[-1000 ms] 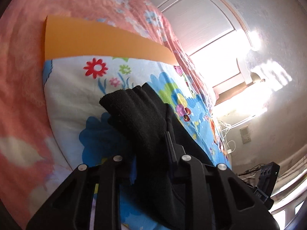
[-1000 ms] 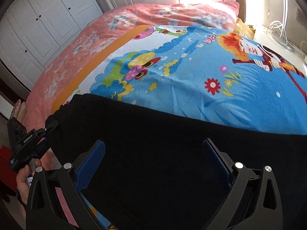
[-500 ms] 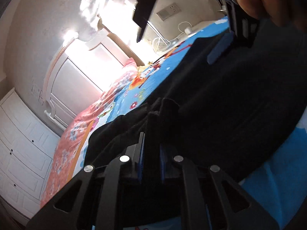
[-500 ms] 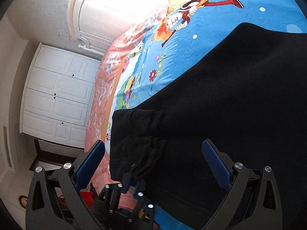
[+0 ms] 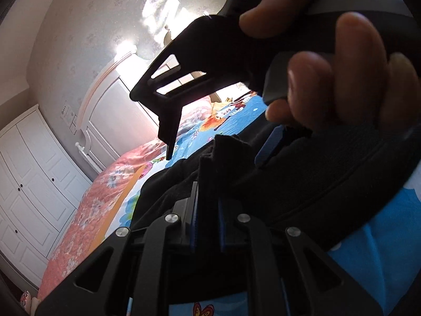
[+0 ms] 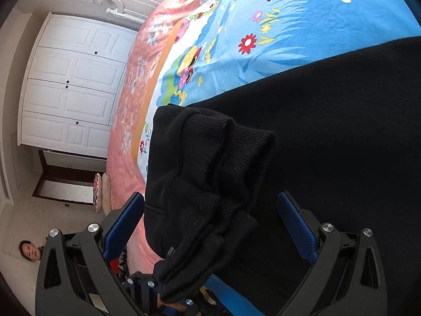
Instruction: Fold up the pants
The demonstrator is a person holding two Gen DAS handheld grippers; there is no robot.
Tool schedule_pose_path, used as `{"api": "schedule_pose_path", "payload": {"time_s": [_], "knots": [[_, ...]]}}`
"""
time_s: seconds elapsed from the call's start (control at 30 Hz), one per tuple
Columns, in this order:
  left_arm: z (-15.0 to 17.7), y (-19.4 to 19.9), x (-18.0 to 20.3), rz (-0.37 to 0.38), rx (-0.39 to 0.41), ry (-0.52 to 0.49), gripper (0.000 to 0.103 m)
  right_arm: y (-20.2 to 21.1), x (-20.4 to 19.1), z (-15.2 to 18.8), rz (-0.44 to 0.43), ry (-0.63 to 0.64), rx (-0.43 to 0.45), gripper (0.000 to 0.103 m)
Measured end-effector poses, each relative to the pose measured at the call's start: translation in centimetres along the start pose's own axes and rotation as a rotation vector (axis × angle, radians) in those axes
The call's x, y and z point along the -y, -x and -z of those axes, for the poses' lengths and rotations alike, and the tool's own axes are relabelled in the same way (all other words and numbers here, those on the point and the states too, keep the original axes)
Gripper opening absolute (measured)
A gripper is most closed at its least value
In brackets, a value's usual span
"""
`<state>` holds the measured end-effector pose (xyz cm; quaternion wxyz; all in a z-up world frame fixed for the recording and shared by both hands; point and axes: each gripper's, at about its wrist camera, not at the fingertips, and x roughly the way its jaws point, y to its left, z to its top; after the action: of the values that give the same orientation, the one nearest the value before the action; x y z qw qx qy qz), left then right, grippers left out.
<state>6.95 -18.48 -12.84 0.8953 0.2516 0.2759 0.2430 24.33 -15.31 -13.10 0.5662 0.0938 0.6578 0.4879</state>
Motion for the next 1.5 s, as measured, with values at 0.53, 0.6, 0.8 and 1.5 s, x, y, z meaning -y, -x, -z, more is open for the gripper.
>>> {"api": "schedule_pose_path", "payload": {"time_s": [0.53,0.6,0.8,1.5], "knots": [[-5.3,0.9,5.9,0.111,0.135,-0.076,0.011,10.3,6.0,1.0,0.033,0.041,0.120,0.030],[-6.0,1.1,8.1,0.154,0.161,-0.116,0.011,12.4,8.0,1.7,0.055,0.015,0.151,0.030],[-6.0,0.3,11.5,0.234,0.140,-0.162,0.011,13.8,12.0,3.1,0.074,-0.015,0.171,0.031],[-6.9,-1.6,10.2,0.182,0.174,-0.209,0.011,15.0,10.5,2.7,0.116,0.064,0.243,0.023]]}}
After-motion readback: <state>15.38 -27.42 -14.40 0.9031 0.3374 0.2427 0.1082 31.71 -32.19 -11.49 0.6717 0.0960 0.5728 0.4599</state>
